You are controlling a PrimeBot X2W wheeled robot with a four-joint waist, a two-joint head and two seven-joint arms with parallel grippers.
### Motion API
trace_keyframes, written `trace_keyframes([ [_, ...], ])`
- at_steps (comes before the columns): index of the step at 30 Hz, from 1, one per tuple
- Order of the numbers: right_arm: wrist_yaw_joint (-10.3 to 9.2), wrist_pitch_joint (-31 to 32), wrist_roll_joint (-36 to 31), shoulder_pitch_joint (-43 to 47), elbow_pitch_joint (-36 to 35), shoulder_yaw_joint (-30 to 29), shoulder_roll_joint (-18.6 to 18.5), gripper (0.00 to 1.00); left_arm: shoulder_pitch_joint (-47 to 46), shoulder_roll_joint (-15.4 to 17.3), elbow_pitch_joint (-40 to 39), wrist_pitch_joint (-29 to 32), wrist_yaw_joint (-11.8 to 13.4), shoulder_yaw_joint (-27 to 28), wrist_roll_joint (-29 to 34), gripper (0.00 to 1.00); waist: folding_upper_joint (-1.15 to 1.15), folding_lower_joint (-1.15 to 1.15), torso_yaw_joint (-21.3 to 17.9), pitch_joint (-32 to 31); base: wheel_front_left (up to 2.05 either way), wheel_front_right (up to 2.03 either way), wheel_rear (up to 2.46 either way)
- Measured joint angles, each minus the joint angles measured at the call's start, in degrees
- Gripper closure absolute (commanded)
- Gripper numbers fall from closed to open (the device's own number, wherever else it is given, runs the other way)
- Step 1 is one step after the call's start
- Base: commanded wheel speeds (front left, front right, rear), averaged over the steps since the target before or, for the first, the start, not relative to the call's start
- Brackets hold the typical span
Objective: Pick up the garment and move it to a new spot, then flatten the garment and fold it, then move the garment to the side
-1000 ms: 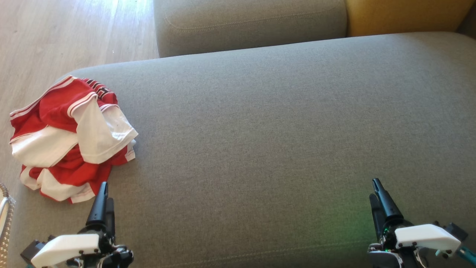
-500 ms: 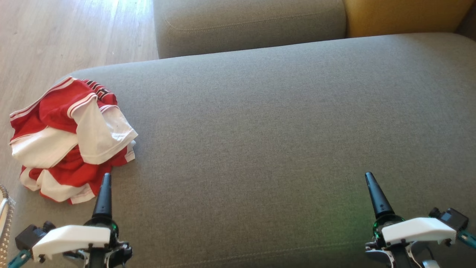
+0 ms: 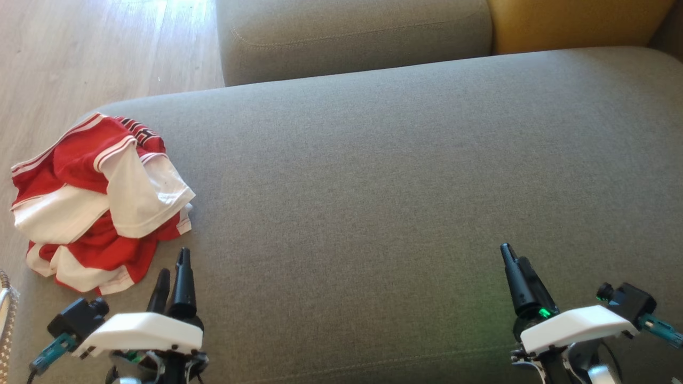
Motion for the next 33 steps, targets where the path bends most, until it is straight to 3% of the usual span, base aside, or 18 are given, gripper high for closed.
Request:
trace_keyframes([
  [18,0.00,-2.8,-13.3,0.2,-1.9,2.5,-0.1,0.00,1.7,1.9,-3.3,-2.8,4.1,-4.7,10.3,0.00,0.00,0.00,-0.1,-1.3,0.00,0.00,0.00],
  [33,0.01,-5.2,-23.4,0.2,-3.8,4.1,-0.1,0.00,2.3,2.2,-6.3,-5.2,5.3,-6.7,21.4,0.00,0.00,0.00,-0.5,-1.3,0.00,0.00,0.00],
])
